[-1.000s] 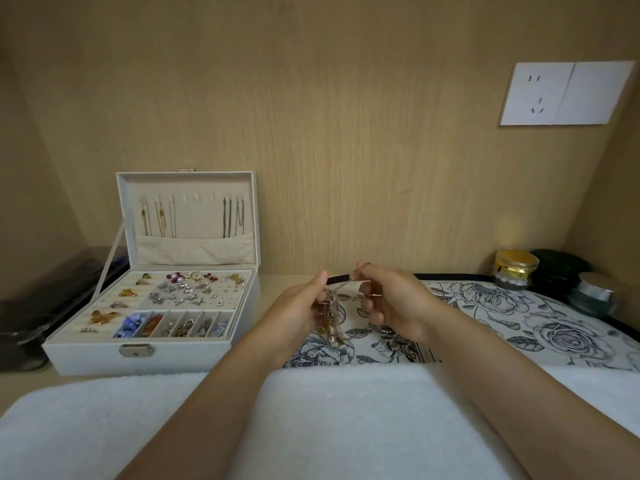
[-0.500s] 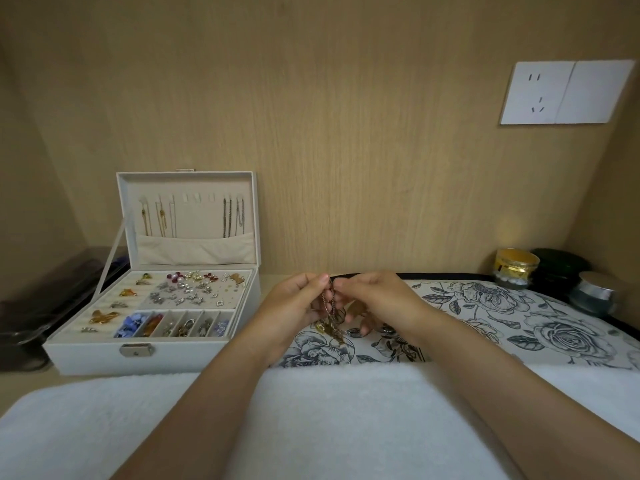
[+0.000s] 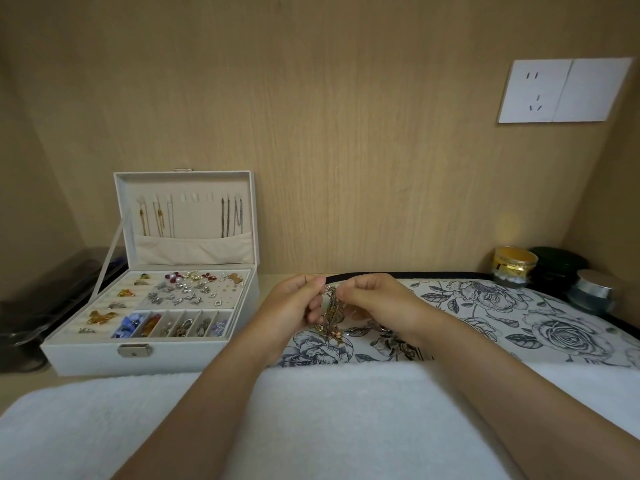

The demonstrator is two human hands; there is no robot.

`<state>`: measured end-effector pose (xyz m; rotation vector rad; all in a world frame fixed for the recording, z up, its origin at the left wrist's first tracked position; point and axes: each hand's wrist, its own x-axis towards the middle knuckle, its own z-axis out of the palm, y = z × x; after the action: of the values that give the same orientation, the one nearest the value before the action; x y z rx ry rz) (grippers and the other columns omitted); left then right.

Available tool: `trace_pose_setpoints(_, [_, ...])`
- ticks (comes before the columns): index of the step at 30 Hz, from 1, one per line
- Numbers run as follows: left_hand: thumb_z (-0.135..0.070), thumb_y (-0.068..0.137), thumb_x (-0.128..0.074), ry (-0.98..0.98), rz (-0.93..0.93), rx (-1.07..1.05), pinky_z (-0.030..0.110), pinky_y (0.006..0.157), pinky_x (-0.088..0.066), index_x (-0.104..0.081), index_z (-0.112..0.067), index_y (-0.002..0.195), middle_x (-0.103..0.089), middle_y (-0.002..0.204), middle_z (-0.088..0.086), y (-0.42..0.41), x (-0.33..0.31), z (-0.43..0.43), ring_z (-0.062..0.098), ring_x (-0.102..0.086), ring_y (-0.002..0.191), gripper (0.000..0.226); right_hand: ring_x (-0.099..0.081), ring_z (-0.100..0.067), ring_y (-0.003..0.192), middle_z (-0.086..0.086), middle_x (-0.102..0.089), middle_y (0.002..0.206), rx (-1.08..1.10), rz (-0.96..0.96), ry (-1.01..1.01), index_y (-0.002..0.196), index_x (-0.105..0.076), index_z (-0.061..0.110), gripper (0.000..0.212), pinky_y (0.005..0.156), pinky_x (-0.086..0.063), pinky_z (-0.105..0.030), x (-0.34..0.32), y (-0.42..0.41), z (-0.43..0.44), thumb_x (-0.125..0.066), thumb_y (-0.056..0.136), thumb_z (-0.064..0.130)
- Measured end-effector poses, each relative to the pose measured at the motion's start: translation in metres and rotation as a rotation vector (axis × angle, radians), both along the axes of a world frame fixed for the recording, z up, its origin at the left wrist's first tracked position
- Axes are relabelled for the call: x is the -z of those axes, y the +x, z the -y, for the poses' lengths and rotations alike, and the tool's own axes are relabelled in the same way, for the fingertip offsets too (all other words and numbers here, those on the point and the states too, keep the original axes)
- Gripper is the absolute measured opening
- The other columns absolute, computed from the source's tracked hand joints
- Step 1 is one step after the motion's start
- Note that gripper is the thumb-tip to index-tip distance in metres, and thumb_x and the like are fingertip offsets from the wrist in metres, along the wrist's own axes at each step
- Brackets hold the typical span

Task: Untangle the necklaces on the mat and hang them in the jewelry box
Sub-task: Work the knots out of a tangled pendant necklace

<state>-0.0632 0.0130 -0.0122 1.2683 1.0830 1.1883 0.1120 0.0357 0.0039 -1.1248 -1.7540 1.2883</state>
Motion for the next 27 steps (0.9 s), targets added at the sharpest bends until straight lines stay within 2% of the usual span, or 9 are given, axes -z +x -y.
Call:
trace_pose_setpoints(3, [-0.027,0.098,-0.057,0.014,-0.081,-0.061,0.034,0.064,-0.045,-0.065,-0.028,0.064,-0.043,0.056,-0.006,-0.002,0.0,0.001,0.012,-0.039,0.049,0.036,-0.059,-0.014,0.071,0.006,-0.06,0.064,0.013,-0.066,-0.045,0.075,-0.062,0.013,0.021,0.086,-0.052,-0.043,-0.001,0.001,-0.003,-0.055,0.094,0.018])
trace_pose_setpoints(5, [-0.028,0.098,-0.057,0.018,-0.131,-0.067,0.032,0.058,-0.041,-0.063,-0.03,0.058,-0.043,0.055,-0.006,-0.001,-0.002,0.003,0.012,-0.039,0.048,0.041,-0.056,-0.019,0.074,0.0,-0.058,0.07,-0.002,-0.136,-0.066,0.075,-0.061,0.015,0.016,0.084,-0.05,-0.047,-0.002,0.002,-0.004,-0.057,0.089,0.021])
trace_pose_setpoints(10, [-0.031,0.098,-0.055,0.043,-0.217,-0.116,0.027,0.049,-0.03,-0.058,-0.025,0.062,-0.045,0.052,-0.005,0.001,-0.004,0.006,0.013,-0.036,0.049,0.037,-0.054,-0.017,0.064,-0.002,-0.058,0.07,-0.026,-0.212,-0.071,0.079,-0.058,0.015,0.019,0.066,-0.047,-0.032,0.0,0.007,-0.008,-0.059,0.098,0.014])
trace_pose_setpoints(15, [-0.035,0.096,-0.058,0.157,-0.386,-0.229,0.032,0.06,-0.042,-0.064,-0.019,0.076,-0.058,0.064,0.001,-0.003,-0.001,0.002,0.014,-0.05,0.057,0.026,-0.057,-0.016,0.054,0.0,-0.057,0.065,0.02,-0.24,-0.042,0.088,-0.057,0.013,0.013,0.04,-0.043,-0.025,0.0,0.013,-0.011,-0.064,0.094,0.004])
trace_pose_setpoints(17, [-0.037,0.095,-0.058,0.224,-0.52,-0.246,0.032,0.066,-0.046,-0.064,-0.022,0.078,-0.061,0.069,0.001,-0.006,0.002,0.001,0.011,-0.053,0.061,0.023,-0.059,-0.016,0.062,0.001,-0.062,0.07,0.05,-0.271,-0.038,0.097,-0.062,0.012,0.009,0.044,-0.046,-0.025,-0.002,0.015,-0.011,-0.063,0.094,0.004])
trace_pose_setpoints(19, [-0.039,0.095,-0.057,0.27,-0.632,-0.257,0.033,0.067,-0.046,-0.062,-0.023,0.076,-0.059,0.068,0.001,-0.01,0.005,-0.001,0.01,-0.05,0.061,0.025,-0.058,-0.017,0.069,-0.001,-0.063,0.074,0.069,-0.358,-0.068,0.101,-0.063,0.012,0.011,0.058,-0.052,-0.029,-0.003,0.017,-0.014,-0.06,0.096,0.004])
trace_pose_setpoints(21, [-0.042,0.094,-0.056,0.312,-0.755,-0.257,0.034,0.065,-0.048,-0.059,-0.026,0.072,-0.054,0.062,-0.004,-0.014,0.006,-0.002,0.01,-0.048,0.058,0.028,-0.058,-0.015,0.067,-0.002,-0.061,0.077,0.097,-0.415,-0.098,0.102,-0.063,0.014,0.012,0.062,-0.052,-0.032,-0.005,0.019,-0.015,-0.057,0.097,0.004])
trace_pose_setpoints(24, [-0.045,0.094,-0.055,0.348,-0.843,-0.245,0.035,0.065,-0.05,-0.057,-0.03,0.067,-0.052,0.056,-0.007,-0.017,0.002,0.0,0.012,-0.049,0.056,0.031,-0.053,-0.01,0.055,0.002,-0.06,0.077,0.154,-0.329,-0.07,0.106,-0.063,0.017,0.013,0.049,-0.045,-0.026,-0.003,0.021,-0.015,-0.059,0.098,0.008])
trace_pose_setpoints(27, [-0.05,0.096,-0.051,0.378,-1.139,-0.255,0.026,0.063,-0.045,-0.057,-0.03,0.075,-0.059,0.061,-0.007,-0.018,-0.006,0.005,0.01,-0.057,0.062,0.029,-0.051,-0.004,0.049,0.003,-0.058,0.078,0.163,-0.074,0.109,0.104,-0.066,0.017,0.013,0.044,-0.042,-0.02,0.0,0.023,-0.017,-0.061,0.097,0.008])
